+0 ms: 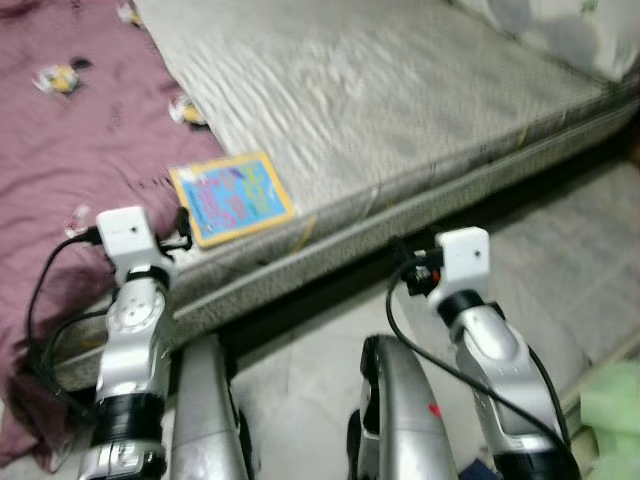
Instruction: Clean up the room
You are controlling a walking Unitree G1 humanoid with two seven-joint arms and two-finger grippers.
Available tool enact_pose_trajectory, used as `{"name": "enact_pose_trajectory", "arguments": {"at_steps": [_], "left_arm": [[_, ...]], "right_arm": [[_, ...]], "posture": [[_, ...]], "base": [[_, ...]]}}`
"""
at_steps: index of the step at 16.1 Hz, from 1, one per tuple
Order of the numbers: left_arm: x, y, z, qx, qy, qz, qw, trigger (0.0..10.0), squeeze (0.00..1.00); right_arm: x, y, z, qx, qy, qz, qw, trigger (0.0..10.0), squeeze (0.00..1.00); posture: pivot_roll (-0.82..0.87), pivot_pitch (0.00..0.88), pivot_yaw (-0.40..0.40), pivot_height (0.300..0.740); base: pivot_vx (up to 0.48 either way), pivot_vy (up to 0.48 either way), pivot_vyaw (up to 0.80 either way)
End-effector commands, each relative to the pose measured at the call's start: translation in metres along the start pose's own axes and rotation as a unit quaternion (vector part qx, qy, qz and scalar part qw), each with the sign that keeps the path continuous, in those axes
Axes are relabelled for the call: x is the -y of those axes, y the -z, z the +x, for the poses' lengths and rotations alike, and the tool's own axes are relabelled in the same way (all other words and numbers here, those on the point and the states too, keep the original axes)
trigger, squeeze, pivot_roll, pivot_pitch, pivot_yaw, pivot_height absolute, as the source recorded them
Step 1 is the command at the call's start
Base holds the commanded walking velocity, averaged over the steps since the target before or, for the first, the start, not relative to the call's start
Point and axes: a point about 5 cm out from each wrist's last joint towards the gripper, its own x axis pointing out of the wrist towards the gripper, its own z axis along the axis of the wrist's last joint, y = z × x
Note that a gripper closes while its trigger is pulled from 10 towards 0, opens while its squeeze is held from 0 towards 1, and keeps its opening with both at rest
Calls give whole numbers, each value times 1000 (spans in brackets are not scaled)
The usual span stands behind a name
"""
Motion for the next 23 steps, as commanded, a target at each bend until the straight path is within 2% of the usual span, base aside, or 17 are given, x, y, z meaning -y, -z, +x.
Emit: {"name": "enact_pose_trajectory", "arguments": {"at_steps": [1, 6, 12, 18, 20, 23], "left_arm": [[1, 4, 1, -11, 2, -13, 1000, 10000, 0], [17, 3, 14, -14, 22, -53, 998, 10000, 0], [16, -8, 20, 28, 10, -63, 998, 10000, 0], [16, -15, 13, 70, -18, -64, 995, 10000, 0], [11, -21, 9, 91, -33, -60, 994, 10000, 0], [1, -12, 0, 74, -68, -77, 992, 10000, 0]], "right_arm": [[2, -1, -5, -4, 4, 2, 1000, 10000, 0], [6, -3, -21, -27, 17, 3, 999, 10000, 0], [7, -6, -28, -37, 26, 8, 999, 10000, 0], [5, -5, -19, -37, 24, 13, 999, 10000, 0], [3, -4, -12, -33, 22, 15, 999, 10000, 0], [1, -5, -6, -26, 20, 17, 999, 10000, 0]], "posture": [[-146, 249, -35, 472], [-170, 294, -28, 472], [-181, 293, -19, 472], [-154, 257, -16, 472], [-136, 238, -12, 472], [-112, 220, -10, 472]], "base": [[0, 0, 0], [0, 0, 0], [0, 0, 0], [0, 0, 0], [0, 0, 0], [0, 0, 0]]}}
